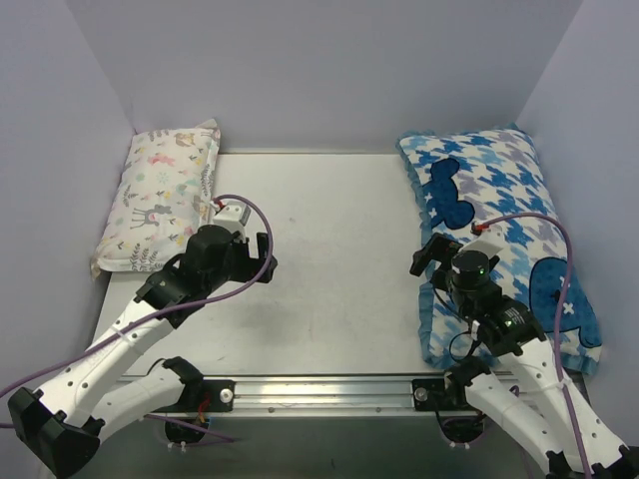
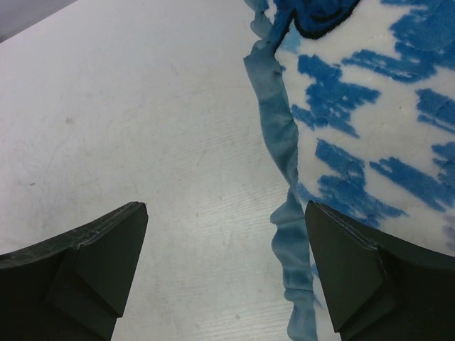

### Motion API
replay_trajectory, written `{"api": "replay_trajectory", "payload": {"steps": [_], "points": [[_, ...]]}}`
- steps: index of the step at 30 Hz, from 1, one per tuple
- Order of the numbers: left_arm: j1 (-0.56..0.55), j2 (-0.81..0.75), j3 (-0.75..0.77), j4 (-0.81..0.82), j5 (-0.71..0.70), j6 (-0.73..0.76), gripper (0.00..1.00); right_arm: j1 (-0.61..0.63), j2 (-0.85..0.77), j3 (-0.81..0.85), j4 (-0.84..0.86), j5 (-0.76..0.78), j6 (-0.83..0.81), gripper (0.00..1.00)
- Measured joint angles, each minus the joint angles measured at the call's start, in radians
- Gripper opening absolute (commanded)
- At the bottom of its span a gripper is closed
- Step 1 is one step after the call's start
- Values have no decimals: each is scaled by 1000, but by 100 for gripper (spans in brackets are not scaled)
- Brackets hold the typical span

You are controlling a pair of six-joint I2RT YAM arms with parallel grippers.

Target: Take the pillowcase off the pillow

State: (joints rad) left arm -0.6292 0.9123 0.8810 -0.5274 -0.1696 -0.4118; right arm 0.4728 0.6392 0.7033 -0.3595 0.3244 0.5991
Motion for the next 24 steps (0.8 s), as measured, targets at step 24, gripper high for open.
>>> {"api": "replay_trajectory", "payload": {"steps": [24], "points": [[-160,1109,599,752,390,-195,96,0,14,173,-207,43,4,100]]}}
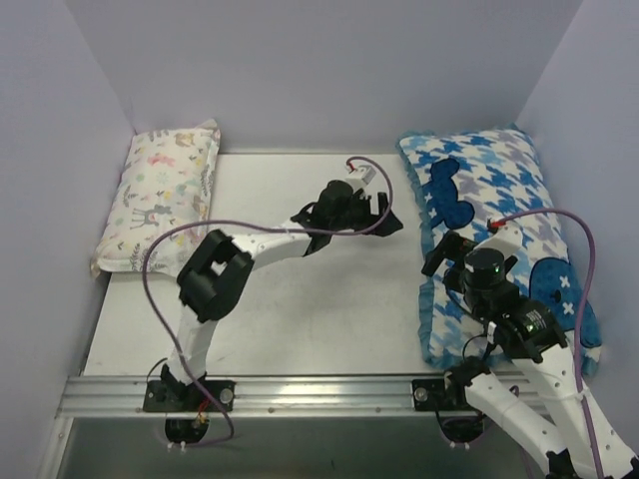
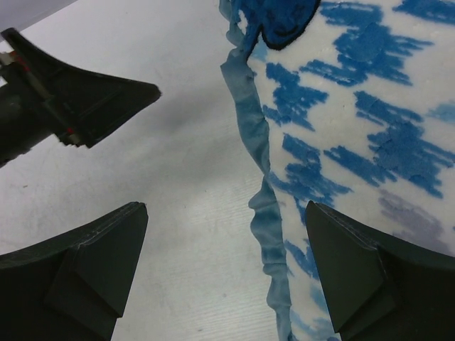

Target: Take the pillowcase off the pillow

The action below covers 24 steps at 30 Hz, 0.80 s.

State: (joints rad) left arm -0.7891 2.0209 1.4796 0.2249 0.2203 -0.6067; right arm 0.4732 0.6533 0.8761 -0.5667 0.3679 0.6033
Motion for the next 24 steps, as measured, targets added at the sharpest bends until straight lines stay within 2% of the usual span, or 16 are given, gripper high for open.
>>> {"api": "replay_trajectory", "payload": {"steps": [5,10,14,18,19,20,21,24], "points": [[-9,261,145,176,115,-123,96,0,-9,0,-33,15,0,100],[-43,401,269,258,160,-217,95,0,-10,-8,-45,30,0,100],[-74,490,412,306,171,-287,87,0,-14,-28,-53,55,0,100],[-96,544,494,335,171,-353,43,0,-21,-34,-59,75,0,100],[-98,548,497,338,168,-362,22,0,-21,-34,-59,80,0,100],[-99,550,497,333,163,-371,9,0,-21,-34,-59,86,0,100],[-99,551,497,332,157,-374,0,0,-21,-35,-59,92,0,100],[-95,536,460,336,142,-368,0,0,-19,-37,-60,117,-1,100]]}}
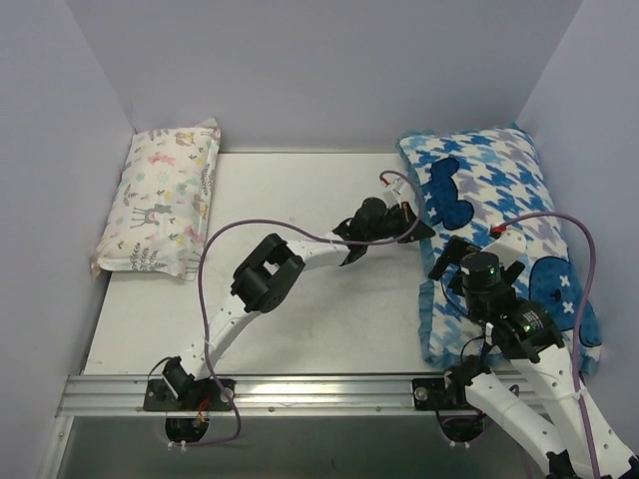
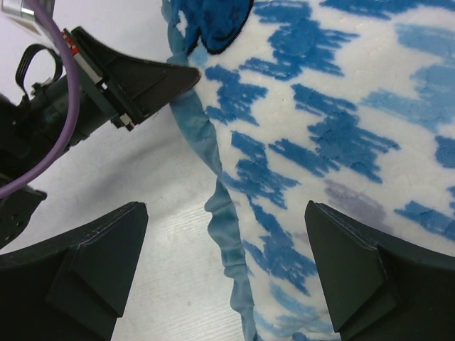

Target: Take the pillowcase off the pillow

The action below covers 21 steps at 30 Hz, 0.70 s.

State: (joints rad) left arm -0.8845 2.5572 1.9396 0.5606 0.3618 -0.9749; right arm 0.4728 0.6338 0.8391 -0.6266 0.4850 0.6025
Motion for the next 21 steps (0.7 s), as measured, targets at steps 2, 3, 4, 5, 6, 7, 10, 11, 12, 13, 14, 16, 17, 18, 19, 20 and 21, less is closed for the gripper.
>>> {"api": "replay_trajectory", "payload": {"steps": [2,3,4,5,6,7,10,11,12,13,14,16,17,18,19,20,21], "points": [[2,-46,-89,1,-32,13,0,0,5,0,0,16,0,100],[3,-88,-163,5,-56,23,0,0,10,0,0,26,0,100],[3,-138,-237,3,-80,35,0,0,18,0,-1,35,0,100],[3,-190,-307,-3,-109,50,0,0,27,0,0,43,0,100],[3,-261,-391,-4,-147,72,0,-1,39,0,0,51,0,100],[3,-328,-463,-8,-174,87,0,-3,55,0,0,56,0,100],[4,-541,-666,-20,-244,126,0,-8,129,0,6,62,1,100],[4,-611,-731,-21,-267,137,0,-9,157,0,11,62,0,100],[4,-680,-794,-24,-292,149,0,-10,180,0,18,62,0,100],[4,-749,-858,-19,-319,159,0,-10,209,0,26,61,-1,100],[2,-817,-924,-24,-347,172,0,-9,235,0,34,59,-3,100],[-7,-947,-1044,-40,-398,195,0,-8,270,0,58,45,-9,99],[-21,-1021,-1100,-71,-433,214,0,-8,277,0,68,39,-12,99],[-36,-1080,-1133,-104,-462,234,0,-7,286,1,84,30,-19,99],[-55,-1138,-1154,-141,-492,257,0,-6,291,3,95,23,-23,98],[-80,-1193,-1160,-188,-524,285,0,-6,297,6,105,20,-27,98],[-106,-1244,-1161,-225,-553,312,0,-6,304,10,116,16,-28,99]]}}
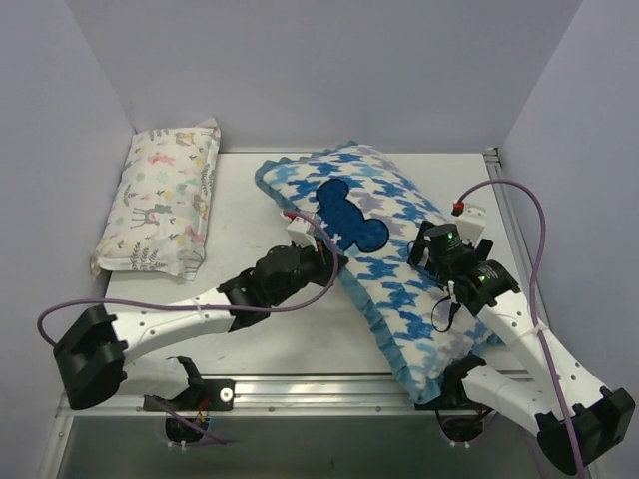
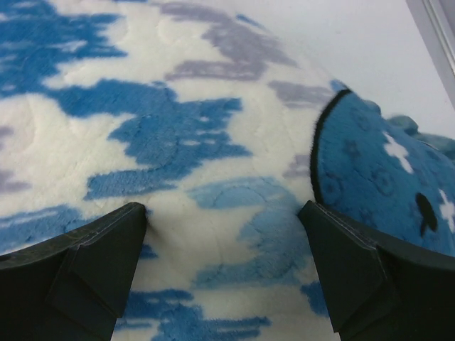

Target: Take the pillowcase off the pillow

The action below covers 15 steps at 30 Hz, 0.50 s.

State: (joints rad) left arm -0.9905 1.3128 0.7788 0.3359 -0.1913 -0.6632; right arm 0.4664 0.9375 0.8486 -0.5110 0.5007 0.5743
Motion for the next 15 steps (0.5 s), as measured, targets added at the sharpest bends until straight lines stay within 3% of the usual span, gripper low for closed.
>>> {"api": "replay_trajectory", "payload": {"steps": [3,7,12,15], "points": [[-108,-124,42,-113,-118,108,0,0,18,19,29,-24,-5,97],[-241,-148,206,-246,-243,265,0,2,45,63,47,-96,-24,94],[-297,-19,499,-373,-319,428,0,36,70,134,46,-159,-47,96],[-233,113,685,-456,-299,435,0,22,94,192,43,-183,-62,96]]}}
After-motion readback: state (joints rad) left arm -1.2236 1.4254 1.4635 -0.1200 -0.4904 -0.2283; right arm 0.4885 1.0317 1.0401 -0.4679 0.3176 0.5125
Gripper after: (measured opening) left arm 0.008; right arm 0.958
